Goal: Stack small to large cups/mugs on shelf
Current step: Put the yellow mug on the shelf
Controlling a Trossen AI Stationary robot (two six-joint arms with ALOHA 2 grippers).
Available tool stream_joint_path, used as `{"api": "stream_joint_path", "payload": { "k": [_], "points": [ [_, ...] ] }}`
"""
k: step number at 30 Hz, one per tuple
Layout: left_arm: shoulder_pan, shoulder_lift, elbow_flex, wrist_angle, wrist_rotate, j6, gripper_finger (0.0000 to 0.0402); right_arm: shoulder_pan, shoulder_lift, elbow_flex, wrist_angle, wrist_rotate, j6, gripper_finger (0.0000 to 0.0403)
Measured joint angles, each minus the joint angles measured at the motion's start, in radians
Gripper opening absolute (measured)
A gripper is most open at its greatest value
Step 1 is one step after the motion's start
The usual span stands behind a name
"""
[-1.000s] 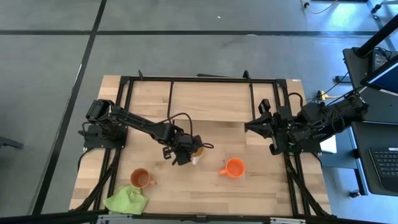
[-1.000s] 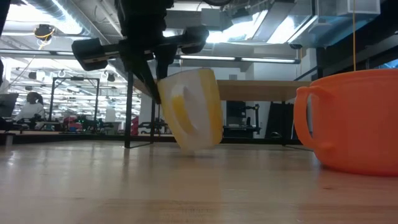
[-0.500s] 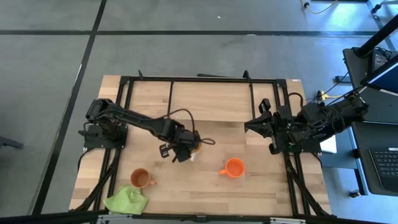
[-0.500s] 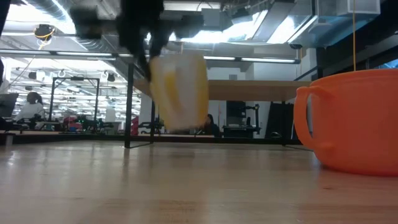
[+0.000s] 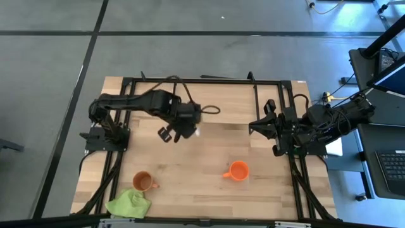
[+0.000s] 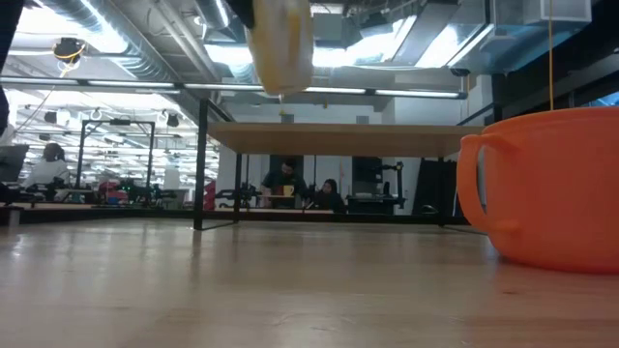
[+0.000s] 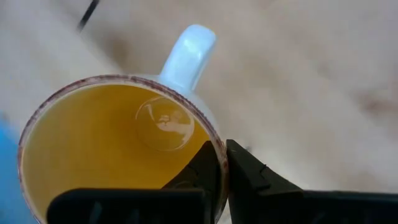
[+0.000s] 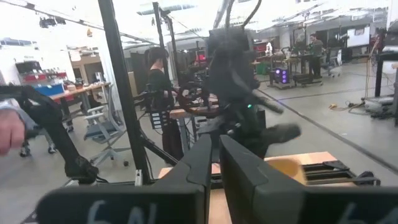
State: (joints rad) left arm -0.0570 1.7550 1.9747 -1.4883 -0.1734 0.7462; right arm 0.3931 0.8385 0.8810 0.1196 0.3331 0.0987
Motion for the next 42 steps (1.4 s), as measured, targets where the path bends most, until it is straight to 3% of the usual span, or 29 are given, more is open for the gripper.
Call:
{"api": "stream_joint_path", "payload": {
  "k": [3,14,18,25,30,36,42],
  "points": [
    [0.035,0.0,0.007,-0.052,-0.064,-0.008,0.001,0.0,0.0,0.0,0.0,0.001,-0.022,0.0035],
    [0.18,0.002,-0.012,-0.053,-0.033,0.049,0.001,0.0,0.0,0.0,0.0,0.042,-0.011,0.0035],
    [0.251,0.002,-0.012,-0.024,0.054,0.068,0.001,0.0,0.001,0.0,0.0,0.049,0.079,0.0035],
    [0.322,0.002,-0.012,-0.026,0.099,0.068,0.001,0.0,0.048,0.0,-0.051,0.215,0.346,0.0035],
    [0.336,0.002,-0.012,-0.026,0.134,0.068,0.001,0.0,0.081,0.0,0.029,0.233,0.29,0.0035],
    [0.34,0.001,-0.036,-0.029,0.136,0.077,0.001,0.0,0.106,0.0,0.252,0.249,0.337,0.0035],
    [0.347,-0.005,-0.119,-0.022,0.103,0.091,0.0011,0.0,0.108,0.0,0.297,0.252,0.284,0.0035]
  ]
}}
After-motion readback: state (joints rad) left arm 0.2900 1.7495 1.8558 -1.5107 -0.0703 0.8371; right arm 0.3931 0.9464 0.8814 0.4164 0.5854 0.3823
